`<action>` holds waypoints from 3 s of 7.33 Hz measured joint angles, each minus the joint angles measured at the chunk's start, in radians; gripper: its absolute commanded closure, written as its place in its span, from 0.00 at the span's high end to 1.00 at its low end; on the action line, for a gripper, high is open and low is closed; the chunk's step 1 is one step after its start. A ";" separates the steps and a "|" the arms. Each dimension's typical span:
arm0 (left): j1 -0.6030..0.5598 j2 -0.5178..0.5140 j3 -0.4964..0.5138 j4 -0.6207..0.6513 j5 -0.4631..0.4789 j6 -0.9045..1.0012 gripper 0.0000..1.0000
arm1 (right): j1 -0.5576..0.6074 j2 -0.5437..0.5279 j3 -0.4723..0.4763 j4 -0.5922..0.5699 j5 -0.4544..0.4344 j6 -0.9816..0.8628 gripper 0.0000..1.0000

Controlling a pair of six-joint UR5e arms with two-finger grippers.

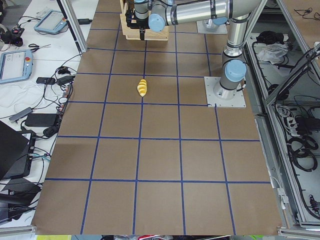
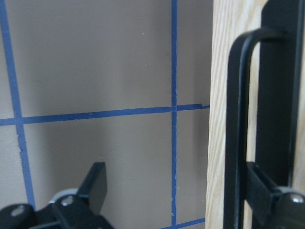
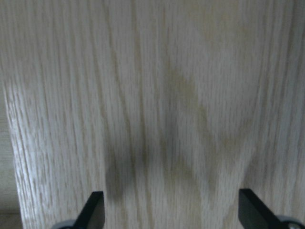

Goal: Open upper drawer

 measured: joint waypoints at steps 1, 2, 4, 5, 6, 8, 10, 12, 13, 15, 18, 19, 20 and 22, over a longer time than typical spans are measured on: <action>0.009 0.005 0.000 -0.007 0.003 0.002 1.00 | 0.000 0.000 0.000 0.000 0.000 0.000 1.00; 0.019 0.011 0.000 -0.018 0.004 0.006 1.00 | 0.000 0.000 0.000 0.000 0.000 -0.001 1.00; 0.036 0.029 0.000 -0.058 0.005 0.022 1.00 | 0.000 0.000 0.000 0.000 0.000 -0.001 1.00; 0.048 0.035 0.000 -0.075 0.005 0.038 1.00 | 0.000 0.000 -0.001 0.000 0.000 -0.001 1.00; 0.058 0.039 0.000 -0.087 0.006 0.050 1.00 | 0.000 0.000 -0.001 0.000 0.000 -0.001 1.00; 0.077 0.058 0.016 -0.121 0.022 0.062 1.00 | 0.000 0.000 0.000 0.000 0.000 -0.001 1.00; 0.125 0.105 0.079 -0.266 0.129 0.140 1.00 | 0.000 0.000 0.000 0.000 0.000 0.000 1.00; 0.165 0.159 0.151 -0.390 0.270 0.232 1.00 | 0.000 0.000 -0.001 0.000 0.000 0.000 1.00; 0.167 0.187 0.164 -0.413 0.309 0.247 1.00 | 0.000 0.000 -0.001 0.000 0.000 0.000 1.00; 0.152 0.217 0.165 -0.424 0.328 0.240 1.00 | 0.000 0.000 -0.001 0.000 0.000 0.000 1.00; 0.122 0.224 0.170 -0.423 0.309 0.200 1.00 | 0.000 0.000 -0.001 0.000 0.000 0.000 1.00; 0.123 0.227 0.173 -0.423 0.301 0.198 1.00 | 0.000 0.000 -0.001 0.000 0.000 0.000 1.00; 0.124 0.231 0.174 -0.423 0.299 0.197 1.00 | 0.000 0.000 0.000 0.000 0.000 -0.001 1.00; 0.125 0.236 0.176 -0.424 0.298 0.196 1.00 | -0.001 0.000 0.000 0.000 0.000 -0.001 1.00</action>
